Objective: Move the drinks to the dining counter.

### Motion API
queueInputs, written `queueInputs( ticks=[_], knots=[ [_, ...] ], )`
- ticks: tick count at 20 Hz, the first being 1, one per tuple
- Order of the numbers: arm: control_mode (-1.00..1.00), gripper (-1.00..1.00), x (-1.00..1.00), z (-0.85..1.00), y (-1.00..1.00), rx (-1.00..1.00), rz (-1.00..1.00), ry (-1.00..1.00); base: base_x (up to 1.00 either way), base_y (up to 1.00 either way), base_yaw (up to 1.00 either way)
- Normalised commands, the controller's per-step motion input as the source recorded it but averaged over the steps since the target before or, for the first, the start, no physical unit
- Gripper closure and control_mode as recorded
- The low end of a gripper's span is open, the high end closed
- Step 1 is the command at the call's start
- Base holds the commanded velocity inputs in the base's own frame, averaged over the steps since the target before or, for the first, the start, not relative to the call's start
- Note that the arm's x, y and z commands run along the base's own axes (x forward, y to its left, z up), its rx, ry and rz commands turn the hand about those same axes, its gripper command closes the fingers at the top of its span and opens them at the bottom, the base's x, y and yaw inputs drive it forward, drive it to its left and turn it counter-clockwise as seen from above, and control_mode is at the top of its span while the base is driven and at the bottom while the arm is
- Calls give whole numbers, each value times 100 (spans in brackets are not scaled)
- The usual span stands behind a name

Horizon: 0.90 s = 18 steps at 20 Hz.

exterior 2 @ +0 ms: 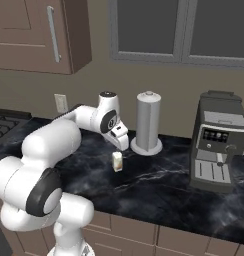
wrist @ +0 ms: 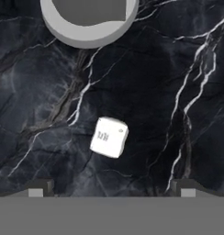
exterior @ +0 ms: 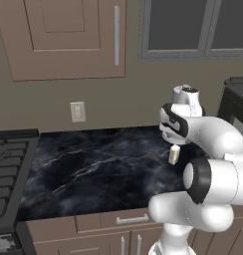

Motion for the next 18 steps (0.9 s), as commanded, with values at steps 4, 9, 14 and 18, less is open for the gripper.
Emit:
queueInputs(
  ticks=[4,9,14,18],
  knots=[
    [-100,-100,4,-13,-1,0,0,0,0,0,0],
    [-100,-100,1,-22,-2,0,-1,0,0,0,0],
    [-100,-100,0,-21,-2,0,0,0,0,0,0],
    [-100,-100,4,-17,0,0,0,0,0,0,0]
  ],
)
